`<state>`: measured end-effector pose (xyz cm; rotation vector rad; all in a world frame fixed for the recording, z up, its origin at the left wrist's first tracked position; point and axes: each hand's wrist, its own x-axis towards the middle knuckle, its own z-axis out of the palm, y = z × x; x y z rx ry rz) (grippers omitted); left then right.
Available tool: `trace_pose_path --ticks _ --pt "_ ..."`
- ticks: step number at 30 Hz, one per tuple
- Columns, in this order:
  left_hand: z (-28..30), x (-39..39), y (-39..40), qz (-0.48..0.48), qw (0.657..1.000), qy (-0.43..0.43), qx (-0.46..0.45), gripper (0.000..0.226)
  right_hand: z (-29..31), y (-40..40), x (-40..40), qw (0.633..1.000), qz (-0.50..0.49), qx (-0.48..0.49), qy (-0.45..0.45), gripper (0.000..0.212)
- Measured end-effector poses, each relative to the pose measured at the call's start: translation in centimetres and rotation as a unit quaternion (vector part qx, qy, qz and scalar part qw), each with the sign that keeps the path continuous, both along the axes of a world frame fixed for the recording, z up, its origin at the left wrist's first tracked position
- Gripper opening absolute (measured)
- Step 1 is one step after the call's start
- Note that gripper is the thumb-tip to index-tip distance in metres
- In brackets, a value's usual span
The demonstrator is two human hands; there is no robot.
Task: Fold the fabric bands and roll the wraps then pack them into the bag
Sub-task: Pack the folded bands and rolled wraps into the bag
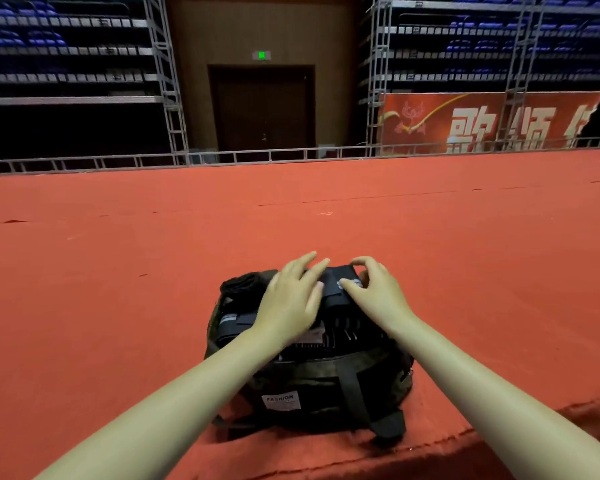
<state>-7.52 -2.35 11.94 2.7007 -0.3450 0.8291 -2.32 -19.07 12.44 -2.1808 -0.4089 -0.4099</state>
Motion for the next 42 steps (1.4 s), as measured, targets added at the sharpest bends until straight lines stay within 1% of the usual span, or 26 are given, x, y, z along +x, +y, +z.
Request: trace_pose_path --ticks 2,4,5,7,9,10,11,12,15,16,19,22,23,25,27,28,30,32,33,35,37,38,40,42 --pt "-0.2 0.1 -0.7 -0.051 0.998 0.015 0.045 0.054 -0.7 -1.0 0.8 0.996 -0.002 -0.072 -0.052 0.026" --pt "-0.4 0.3 -1.1 -0.057 0.996 0.044 0.045 0.051 -1.4 -2.6 1.5 0.987 -0.021 -0.127 -0.095 0.030" --pt "-0.5 0.7 -1.0 -0.057 0.996 0.052 0.037 0.047 -1.6 -3.3 1.7 0.988 -0.018 -0.130 -0.086 0.035" --pt "-0.5 1.0 -0.9 -0.059 0.996 0.068 0.027 0.045 -1.5 -4.4 2.3 0.994 0.023 -0.107 -0.011 0.037" --pt "-0.4 0.9 -0.7 -0.065 0.995 0.075 0.006 0.046 -1.4 -4.8 2.8 0.991 0.060 -0.116 0.036 0.024" --pt "-0.4 0.8 -0.8 -0.068 0.995 0.076 -0.005 0.046 -1.4 -4.8 3.1 0.990 0.060 -0.120 0.032 0.017" --pt "-0.5 0.7 -0.8 -0.073 0.994 0.078 -0.015 0.045 -1.2 -4.9 3.4 0.993 0.047 -0.111 0.017 0.012" --pt "-0.6 0.5 -0.9 -0.078 0.993 0.080 -0.024 0.044 -0.9 -4.8 3.6 0.996 0.030 -0.083 -0.002 0.010" --pt "-0.8 0.6 -1.4 -0.093 0.992 0.076 -0.030 0.041 1.2 -4.5 4.2 0.998 0.001 0.050 -0.027 0.010" --pt "-0.8 0.8 -1.6 -0.090 0.993 0.077 -0.021 0.041 2.0 -4.3 4.4 0.997 0.004 0.069 -0.031 0.010" --pt "-0.6 2.4 -1.9 -0.054 0.993 0.099 0.017 0.043 3.2 -4.0 4.5 0.996 0.020 0.072 -0.045 0.010" --pt "-0.7 3.9 -2.3 -0.013 0.990 0.100 0.099 0.045 2.8 -4.2 4.1 0.994 0.020 0.084 -0.063 0.010" --pt "-0.7 4.1 -2.4 -0.009 0.989 0.096 0.113 0.045 2.6 -4.4 4.0 0.995 0.020 0.080 -0.060 0.010" --pt "-0.8 4.1 -2.3 -0.024 0.991 0.075 0.106 0.045 2.1 -4.7 3.7 0.998 0.027 0.047 -0.043 0.009" --pt "-0.6 3.4 -2.0 -0.069 0.994 -0.007 0.088 0.042 1.6 -4.8 3.3 0.998 0.046 -0.034 -0.031 0.010" --pt "-0.4 2.9 -1.8 -0.089 0.992 -0.052 0.072 0.041 1.4 -4.7 3.0 0.995 0.055 -0.077 -0.031 0.014" --pt "0.3 1.6 -0.9 -0.107 0.987 -0.119 0.018 0.037 1.2 -4.2 2.5 0.986 0.055 -0.145 -0.055 0.024" --pt "1.1 0.2 0.4 -0.092 0.983 -0.153 -0.030 0.030 1.2 -3.0 2.1 0.979 0.034 -0.169 -0.112 0.027" --pt "1.3 -0.3 1.3 -0.068 0.983 -0.161 -0.046 0.029 1.3 -2.3 1.9 0.975 0.029 -0.170 -0.139 0.025" --pt "1.2 -1.0 3.5 0.008 0.984 -0.163 -0.071 0.027 1.6 -0.4 1.4 0.970 0.049 -0.169 -0.166 0.021" --pt "-0.1 -1.7 5.6 0.075 0.985 -0.124 -0.094 0.019 1.8 1.4 0.9 0.963 0.088 -0.190 -0.173 0.025" --pt "-1.1 -2.0 6.4 0.089 0.987 -0.096 -0.096 0.014 1.7 2.2 0.6 0.957 0.100 -0.207 -0.179 0.028" --pt "-3.4 -3.0 7.2 0.075 0.993 -0.040 -0.077 0.011 1.3 3.4 0.2 0.944 0.105 -0.240 -0.201 0.033" --pt "-5.1 -3.6 7.5 0.035 0.997 -0.001 -0.068 0.017 0.6 4.2 -0.2 0.934 0.106 -0.253 -0.229 0.035"
